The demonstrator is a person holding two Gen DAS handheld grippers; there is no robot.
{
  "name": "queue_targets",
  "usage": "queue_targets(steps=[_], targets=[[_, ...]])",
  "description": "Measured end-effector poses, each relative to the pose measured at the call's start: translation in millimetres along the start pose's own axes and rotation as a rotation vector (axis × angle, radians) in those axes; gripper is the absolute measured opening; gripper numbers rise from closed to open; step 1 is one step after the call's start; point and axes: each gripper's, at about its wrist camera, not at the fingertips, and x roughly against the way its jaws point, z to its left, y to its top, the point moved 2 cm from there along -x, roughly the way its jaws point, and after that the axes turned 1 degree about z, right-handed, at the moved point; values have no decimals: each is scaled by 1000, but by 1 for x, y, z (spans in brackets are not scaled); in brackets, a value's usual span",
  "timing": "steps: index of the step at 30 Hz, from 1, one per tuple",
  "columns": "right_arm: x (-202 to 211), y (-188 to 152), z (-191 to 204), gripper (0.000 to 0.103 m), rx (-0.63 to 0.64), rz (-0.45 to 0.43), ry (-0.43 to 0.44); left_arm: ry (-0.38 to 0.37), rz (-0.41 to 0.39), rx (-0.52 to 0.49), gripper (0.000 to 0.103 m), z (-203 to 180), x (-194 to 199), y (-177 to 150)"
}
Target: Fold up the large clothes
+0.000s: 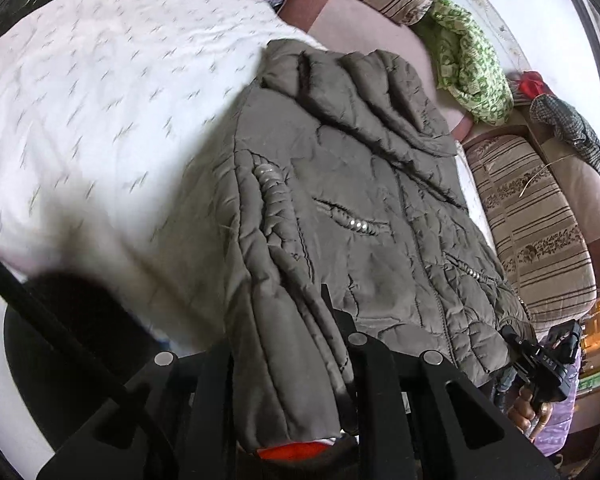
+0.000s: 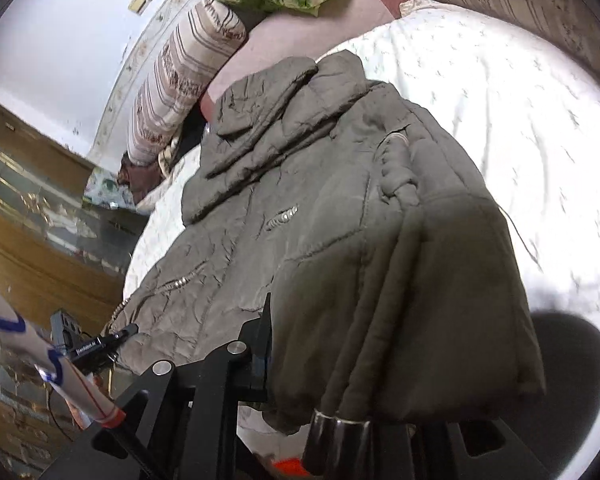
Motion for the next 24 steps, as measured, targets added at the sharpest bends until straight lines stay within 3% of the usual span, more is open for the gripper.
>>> queue_targets(steps=[7,17,24], targets=[[-7,-11,6,21,53,31,-62,75,-19,-38,15,-9,-2,2],[-2,8,37,21,122,-35,-77,249,-175,-207,15,-59,21,12],[4,15,49,21,159,-70,-85,303,-207,-242,15,-71,25,14]])
